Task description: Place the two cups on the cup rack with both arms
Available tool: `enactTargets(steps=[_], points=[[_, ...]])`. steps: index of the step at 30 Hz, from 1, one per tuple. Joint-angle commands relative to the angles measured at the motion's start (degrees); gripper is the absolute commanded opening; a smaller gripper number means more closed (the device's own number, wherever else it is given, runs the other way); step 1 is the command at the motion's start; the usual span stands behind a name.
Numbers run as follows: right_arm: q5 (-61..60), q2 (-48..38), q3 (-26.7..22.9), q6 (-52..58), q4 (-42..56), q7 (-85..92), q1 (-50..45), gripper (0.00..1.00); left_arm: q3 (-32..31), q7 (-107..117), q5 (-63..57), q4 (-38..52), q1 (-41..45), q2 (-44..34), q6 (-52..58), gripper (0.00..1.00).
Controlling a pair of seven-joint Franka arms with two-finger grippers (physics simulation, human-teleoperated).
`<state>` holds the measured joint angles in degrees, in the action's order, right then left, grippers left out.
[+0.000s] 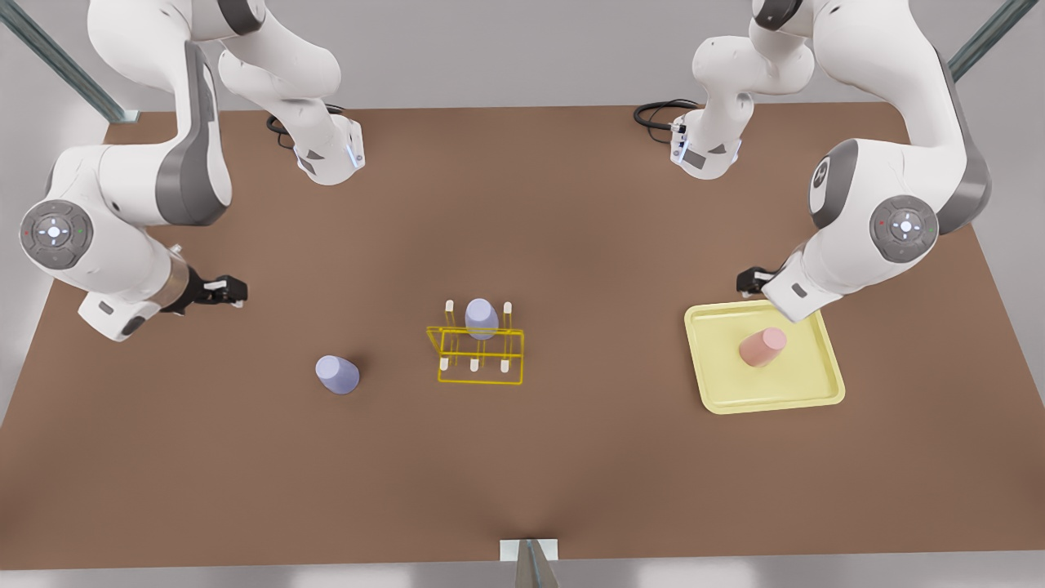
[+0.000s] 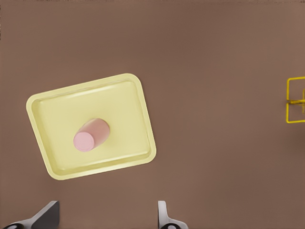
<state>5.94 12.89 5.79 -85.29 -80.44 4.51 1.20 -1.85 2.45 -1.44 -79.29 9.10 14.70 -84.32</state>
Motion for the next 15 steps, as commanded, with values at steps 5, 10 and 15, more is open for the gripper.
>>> enactTargets(steps=[5, 10, 15], points=[[-0.1, 7.4, 0.5, -8.2, 0.4, -3.1, -2.8, 1.0, 6.5, -2.1, 0.4, 0.0, -3.3, 12.7, -14.8, 1.0], [-1.0, 16.9, 0.5, -24.4, -2.4, -9.0, -4.2, 1.0, 7.3, -1.9, 0.3, -7.0, -3.4, 17.5, -24.8, 1.0], [-1.6, 18.4, 0.5, -33.4, -8.2, -8.9, -3.4, 1.0, 7.4, -2.0, 0.4, -21.0, -3.8, 11.8, -36.4, 1.0]])
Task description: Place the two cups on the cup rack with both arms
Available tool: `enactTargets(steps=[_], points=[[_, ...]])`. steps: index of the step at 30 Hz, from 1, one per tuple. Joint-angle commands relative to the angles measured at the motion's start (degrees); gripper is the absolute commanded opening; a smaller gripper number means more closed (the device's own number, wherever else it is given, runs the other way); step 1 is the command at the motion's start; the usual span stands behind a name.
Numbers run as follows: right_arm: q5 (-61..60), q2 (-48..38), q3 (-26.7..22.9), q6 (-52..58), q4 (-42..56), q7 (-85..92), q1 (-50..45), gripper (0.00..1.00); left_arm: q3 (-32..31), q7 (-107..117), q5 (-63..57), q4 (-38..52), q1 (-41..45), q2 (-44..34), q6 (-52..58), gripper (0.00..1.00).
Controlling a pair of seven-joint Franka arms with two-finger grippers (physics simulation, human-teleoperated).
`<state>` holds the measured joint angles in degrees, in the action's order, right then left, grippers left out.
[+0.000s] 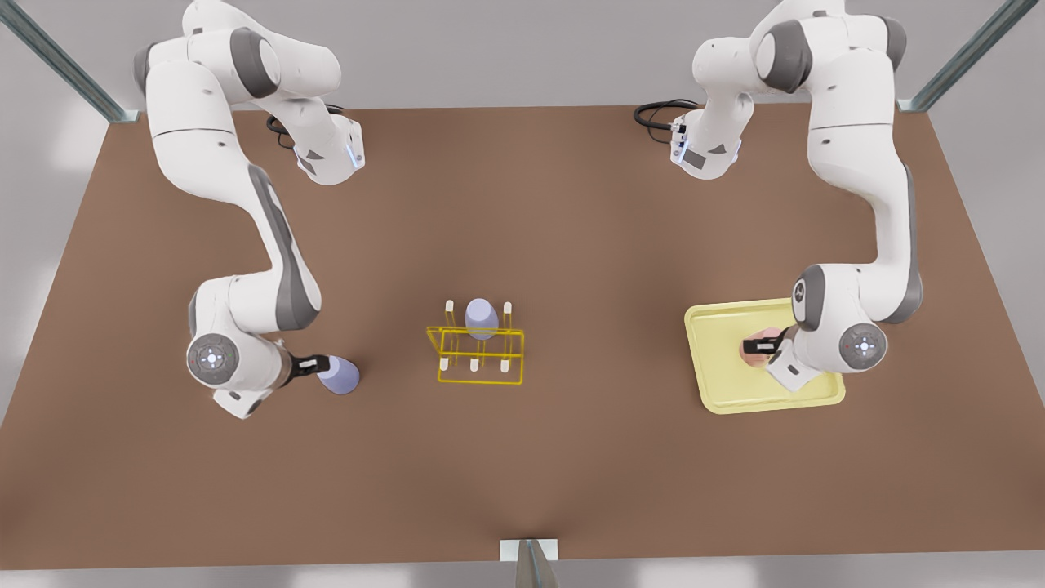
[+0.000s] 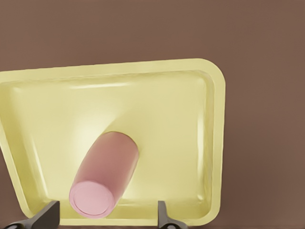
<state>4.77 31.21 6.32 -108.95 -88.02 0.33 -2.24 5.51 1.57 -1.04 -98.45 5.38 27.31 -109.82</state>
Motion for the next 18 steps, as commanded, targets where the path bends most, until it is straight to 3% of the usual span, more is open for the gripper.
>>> enactTargets(steps=[1, 18], points=[[-0.8, 0.6, 0.0, -10.2, -0.7, -4.7, 0.0, 1.0, 0.0, -1.2, 0.0, -1.9, -0.5, -1.3, -10.8, 1.0], [-2.3, -2.8, 0.4, -21.7, -15.5, -4.9, -1.0, 1.0, 2.0, -2.2, 1.5, -9.9, -0.8, 0.3, -10.7, 1.0]])
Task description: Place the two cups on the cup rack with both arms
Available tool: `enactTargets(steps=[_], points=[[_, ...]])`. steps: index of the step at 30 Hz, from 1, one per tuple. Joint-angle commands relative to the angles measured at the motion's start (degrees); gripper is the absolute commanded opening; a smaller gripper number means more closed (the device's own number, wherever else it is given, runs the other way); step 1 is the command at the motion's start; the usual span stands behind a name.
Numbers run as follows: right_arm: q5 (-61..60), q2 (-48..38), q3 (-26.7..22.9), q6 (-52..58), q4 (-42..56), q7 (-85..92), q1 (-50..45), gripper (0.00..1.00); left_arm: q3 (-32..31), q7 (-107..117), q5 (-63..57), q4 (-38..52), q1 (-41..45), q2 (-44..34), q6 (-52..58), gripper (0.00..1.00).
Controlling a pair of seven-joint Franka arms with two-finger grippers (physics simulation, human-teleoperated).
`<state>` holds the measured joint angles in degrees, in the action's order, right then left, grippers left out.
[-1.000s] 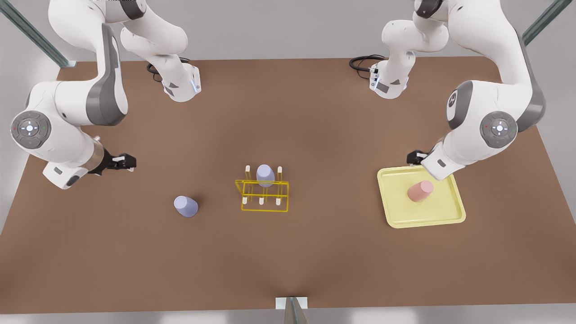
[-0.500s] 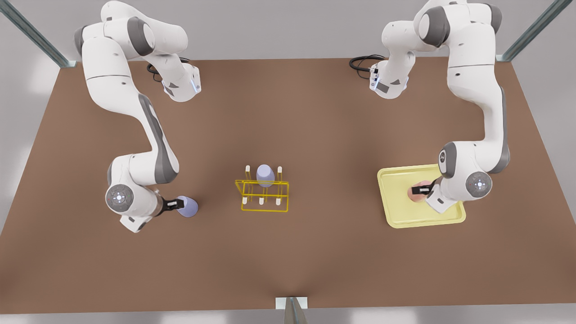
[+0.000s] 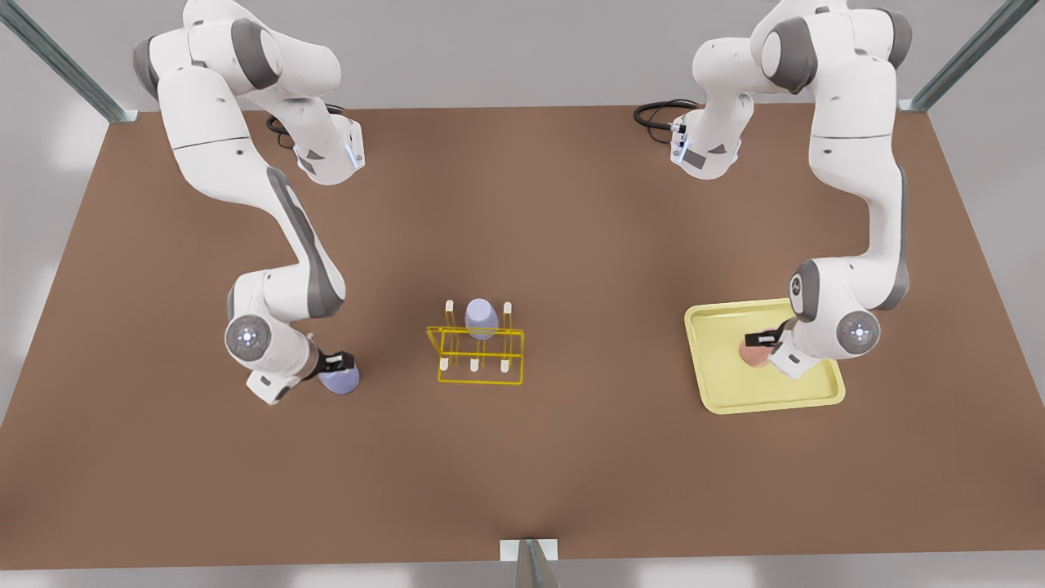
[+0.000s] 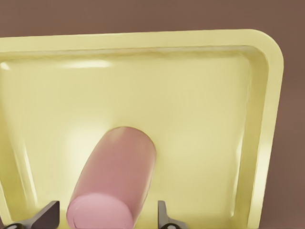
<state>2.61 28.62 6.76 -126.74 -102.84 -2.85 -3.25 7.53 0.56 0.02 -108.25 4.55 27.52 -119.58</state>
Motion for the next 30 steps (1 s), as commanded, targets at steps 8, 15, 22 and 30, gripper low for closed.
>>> enactTargets(steps=[8, 15, 22, 30], points=[[-0.2, 0.3, -0.1, -5.8, -3.2, -1.7, 0.4, 1.0, 0.0, -1.2, 0.4, -0.2, -0.2, 2.6, -5.7, 1.0], [-0.1, 3.0, -0.1, -6.1, -3.5, -1.5, 0.7, 1.0, 0.0, -1.2, 0.3, -0.2, -0.2, 3.3, -6.6, 0.89], [0.0, 4.4, -0.1, -6.2, -3.5, -1.5, 0.4, 1.0, 0.0, -1.1, 0.4, -0.2, -0.2, 3.8, -6.5, 0.85], [0.0, 4.8, -0.1, -6.1, -3.5, -1.5, 0.3, 0.84, 0.0, -0.8, 0.4, 0.0, -0.2, 1.9, -1.7, 0.86]])
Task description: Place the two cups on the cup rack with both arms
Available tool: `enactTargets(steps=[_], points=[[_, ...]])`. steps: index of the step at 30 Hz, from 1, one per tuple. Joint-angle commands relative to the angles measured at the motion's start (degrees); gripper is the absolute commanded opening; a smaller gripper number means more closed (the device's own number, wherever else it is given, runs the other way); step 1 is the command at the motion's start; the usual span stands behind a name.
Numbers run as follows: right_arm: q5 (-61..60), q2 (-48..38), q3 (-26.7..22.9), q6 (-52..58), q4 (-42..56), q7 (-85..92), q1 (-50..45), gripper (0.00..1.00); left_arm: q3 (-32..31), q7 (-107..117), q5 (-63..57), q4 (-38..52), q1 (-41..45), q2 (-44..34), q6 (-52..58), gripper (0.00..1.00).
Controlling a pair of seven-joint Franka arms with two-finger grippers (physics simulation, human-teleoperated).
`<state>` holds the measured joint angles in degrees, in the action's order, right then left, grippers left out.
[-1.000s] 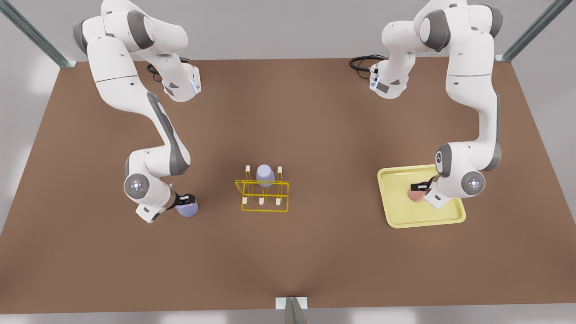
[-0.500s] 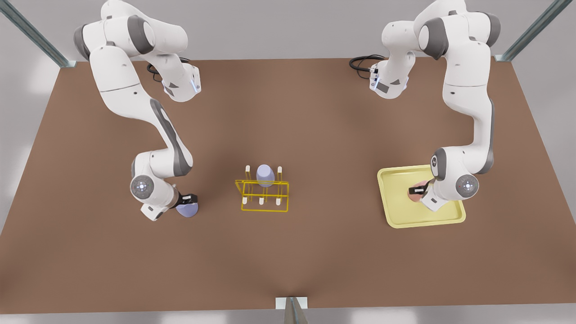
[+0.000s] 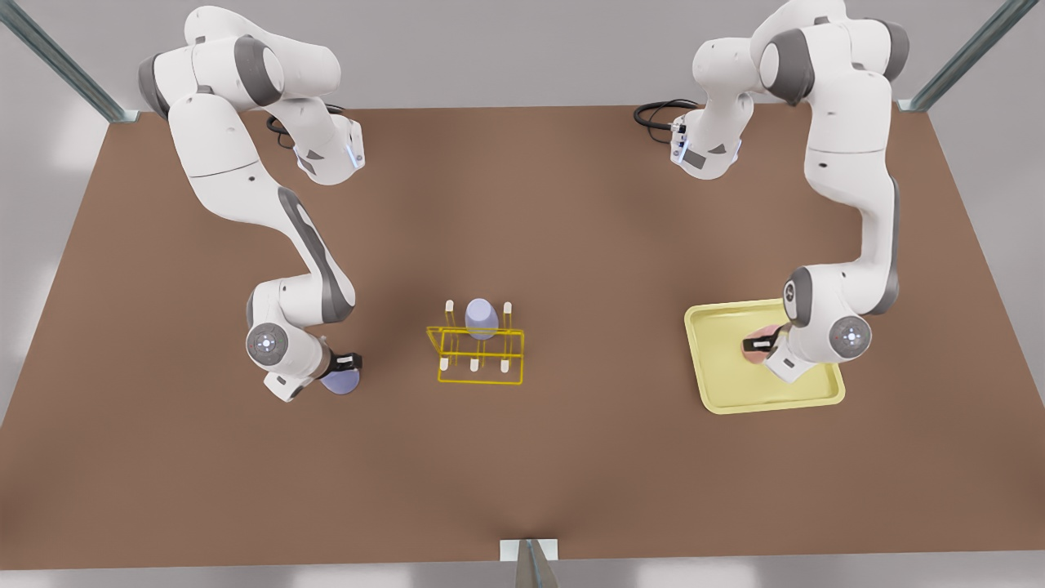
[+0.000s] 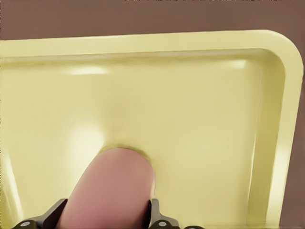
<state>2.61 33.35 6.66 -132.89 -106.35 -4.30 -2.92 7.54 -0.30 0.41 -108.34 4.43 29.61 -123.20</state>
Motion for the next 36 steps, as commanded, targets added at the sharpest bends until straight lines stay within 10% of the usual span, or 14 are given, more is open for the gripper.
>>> enactTargets(steps=[1, 15, 24, 35, 36], points=[[0.0, 0.0, 0.0, 0.0, 0.1, 0.1, -0.1, 0.8, -0.1, 0.3, 0.1, 0.1, 0.2, -0.7, 3.1, 0.86], [-8.3, -11.7, 9.0, 1.7, 1.5, 0.5, -0.2, 0.8, -11.1, 15.1, 4.8, 14.1, 1.9, -1.9, 10.9, 0.85], [-17.8, -10.8, 12.6, 0.1, 3.7, -1.4, -2.1, 0.8, -25.1, 50.1, 4.6, 44.5, 5.6, 16.2, 16.0, 0.85], [-17.7, -5.3, 12.6, -4.7, 5.0, -3.4, -5.9, 0.81, -25.8, 54.5, 9.1, 53.8, 15.3, 21.8, 8.8, 0.85], [-17.7, -5.3, 12.5, -4.7, 5.0, -3.4, -5.9, 1.0, -25.8, 54.6, 9.2, 53.9, 16.0, 22.2, 6.9, 0.85]])
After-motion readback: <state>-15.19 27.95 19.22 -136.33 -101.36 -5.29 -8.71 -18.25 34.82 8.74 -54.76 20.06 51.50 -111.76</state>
